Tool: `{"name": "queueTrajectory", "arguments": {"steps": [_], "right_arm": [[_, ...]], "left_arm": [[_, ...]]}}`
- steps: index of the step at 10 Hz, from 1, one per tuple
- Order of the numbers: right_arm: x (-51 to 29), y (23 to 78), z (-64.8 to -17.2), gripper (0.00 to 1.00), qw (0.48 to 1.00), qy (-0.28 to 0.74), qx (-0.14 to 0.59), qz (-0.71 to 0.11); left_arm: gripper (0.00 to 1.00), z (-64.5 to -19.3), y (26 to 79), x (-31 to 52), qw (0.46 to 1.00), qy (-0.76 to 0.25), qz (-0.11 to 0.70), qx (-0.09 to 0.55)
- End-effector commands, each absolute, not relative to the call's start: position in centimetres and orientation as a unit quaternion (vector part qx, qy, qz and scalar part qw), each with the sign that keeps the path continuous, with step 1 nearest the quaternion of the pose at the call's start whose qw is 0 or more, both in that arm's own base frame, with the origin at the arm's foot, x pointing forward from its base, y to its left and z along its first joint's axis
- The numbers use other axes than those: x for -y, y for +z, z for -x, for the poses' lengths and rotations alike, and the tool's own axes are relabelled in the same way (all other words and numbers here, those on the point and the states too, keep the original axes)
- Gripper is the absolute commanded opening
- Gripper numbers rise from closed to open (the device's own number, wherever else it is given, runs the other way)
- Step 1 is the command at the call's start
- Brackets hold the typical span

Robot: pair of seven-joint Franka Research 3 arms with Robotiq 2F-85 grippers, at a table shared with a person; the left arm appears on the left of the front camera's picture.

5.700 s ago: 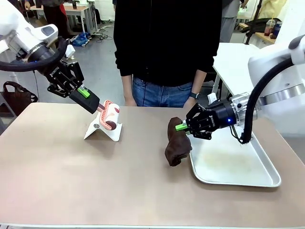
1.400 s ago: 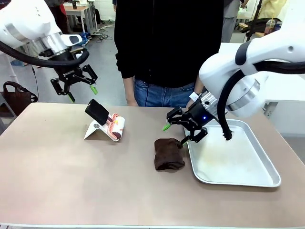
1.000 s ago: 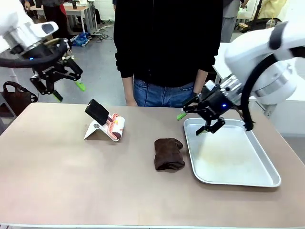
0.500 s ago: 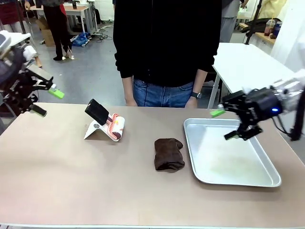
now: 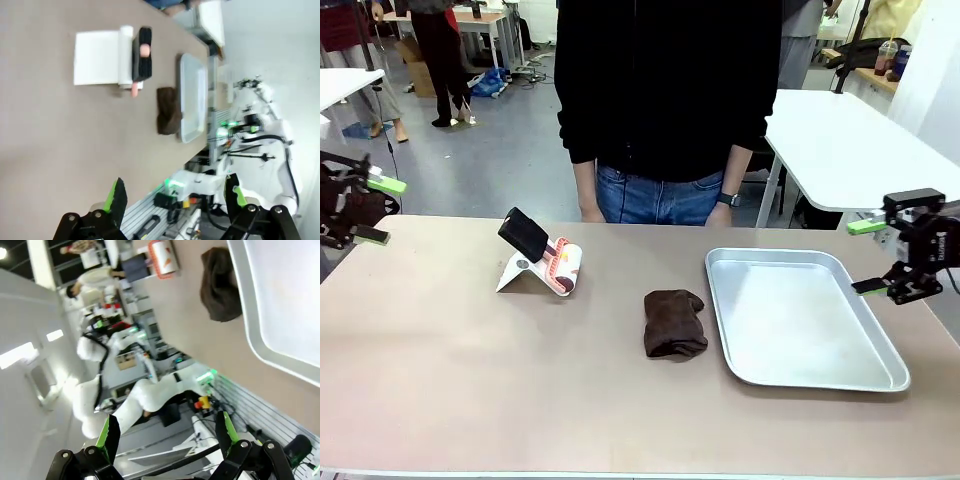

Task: Clean the surface of the table.
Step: Return the Lint Roller and towel to their original positions.

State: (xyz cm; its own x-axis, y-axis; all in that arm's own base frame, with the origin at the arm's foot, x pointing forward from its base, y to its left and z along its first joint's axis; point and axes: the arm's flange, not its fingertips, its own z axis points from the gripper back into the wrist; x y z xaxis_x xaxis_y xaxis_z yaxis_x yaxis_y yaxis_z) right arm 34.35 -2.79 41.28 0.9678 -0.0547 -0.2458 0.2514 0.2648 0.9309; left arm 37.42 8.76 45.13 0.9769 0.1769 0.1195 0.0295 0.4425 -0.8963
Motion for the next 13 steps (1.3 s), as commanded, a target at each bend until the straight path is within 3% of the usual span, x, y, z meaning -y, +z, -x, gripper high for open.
{"name": "queueTrajectory", "arguments": {"steps": [1, 3, 4, 5, 13], "right_arm": [[5.3, 40.1, -36.4, 1.00, 0.726, -0.092, -0.062, -0.679], [6.0, 40.0, -36.7, 1.00, 0.693, -0.113, -0.021, -0.711], [5.4, 39.9, -36.9, 1.00, 0.713, -0.143, -0.005, -0.687], [6.1, 39.7, -35.9, 1.00, 0.714, -0.119, -0.047, -0.688], [6.1, 39.7, -35.9, 1.00, 0.714, -0.119, -0.047, -0.688]], "left_arm": [[1.00, -38.4, 44.2, -12.2, 0.776, 0.069, 0.613, 0.136], [1.00, -38.6, 43.5, -14.4, 0.733, 0.103, 0.658, 0.140], [1.00, -37.5, 44.1, -12.9, 0.783, 0.087, 0.602, 0.131], [1.00, -37.5, 44.1, -12.9, 0.783, 0.087, 0.602, 0.131], [1.00, -37.5, 44.1, -12.9, 0.783, 0.087, 0.602, 0.131]]}}
